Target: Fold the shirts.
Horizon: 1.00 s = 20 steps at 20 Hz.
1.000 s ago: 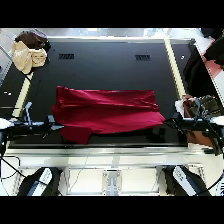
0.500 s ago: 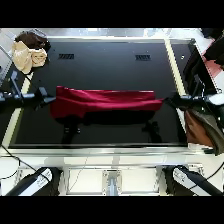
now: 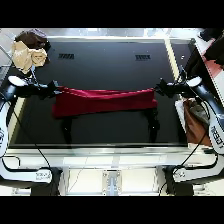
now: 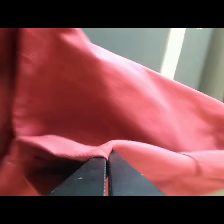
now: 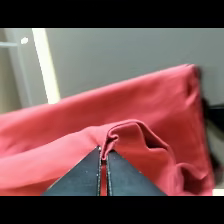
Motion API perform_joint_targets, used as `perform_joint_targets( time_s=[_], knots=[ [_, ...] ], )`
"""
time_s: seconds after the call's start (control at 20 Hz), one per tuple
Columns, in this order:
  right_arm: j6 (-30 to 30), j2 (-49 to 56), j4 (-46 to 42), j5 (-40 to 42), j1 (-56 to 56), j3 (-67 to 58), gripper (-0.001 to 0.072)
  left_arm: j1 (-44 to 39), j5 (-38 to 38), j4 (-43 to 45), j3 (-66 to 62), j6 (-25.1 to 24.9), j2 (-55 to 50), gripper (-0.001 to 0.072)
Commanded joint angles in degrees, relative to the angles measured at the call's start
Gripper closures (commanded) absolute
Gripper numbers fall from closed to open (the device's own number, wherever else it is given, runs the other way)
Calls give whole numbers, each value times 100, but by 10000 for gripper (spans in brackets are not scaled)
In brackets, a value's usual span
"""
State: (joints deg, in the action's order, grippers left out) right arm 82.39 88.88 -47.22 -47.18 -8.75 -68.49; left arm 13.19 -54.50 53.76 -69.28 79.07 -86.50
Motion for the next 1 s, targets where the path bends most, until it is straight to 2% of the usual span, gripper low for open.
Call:
perform_joint_targets(
  time_s=[0.0,0.35,0.6,0.65,0.7,0.75,0.8,0.85,0.95],
  knots=[
    [542,479,-428,378,46,-138,698,-37,542,216,-66,17,-422,700],
    [584,667,-551,758,109,-138,698,-328,1539,223,-74,-50,-546,700],
    [542,667,-549,861,166,-138,695,-608,1602,221,-103,-50,-916,697],
    [542,662,-546,855,166,-138,687,-632,1644,221,-103,-48,-935,683],
    [542,658,-544,859,164,-140,584,-632,1707,214,-111,-46,-929,681],
    [544,654,-544,859,164,-151,422,-632,1720,219,-184,-48,-907,551],
    [544,649,-553,809,157,-214,388,-597,1727,219,-308,-48,-872,317],
    [544,647,-575,673,125,-350,388,-557,1720,219,-472,-48,-831,277],
    [544,616,-785,44,0,-828,389,-459,1718,103,-824,-46,-649,276]
  ],
)
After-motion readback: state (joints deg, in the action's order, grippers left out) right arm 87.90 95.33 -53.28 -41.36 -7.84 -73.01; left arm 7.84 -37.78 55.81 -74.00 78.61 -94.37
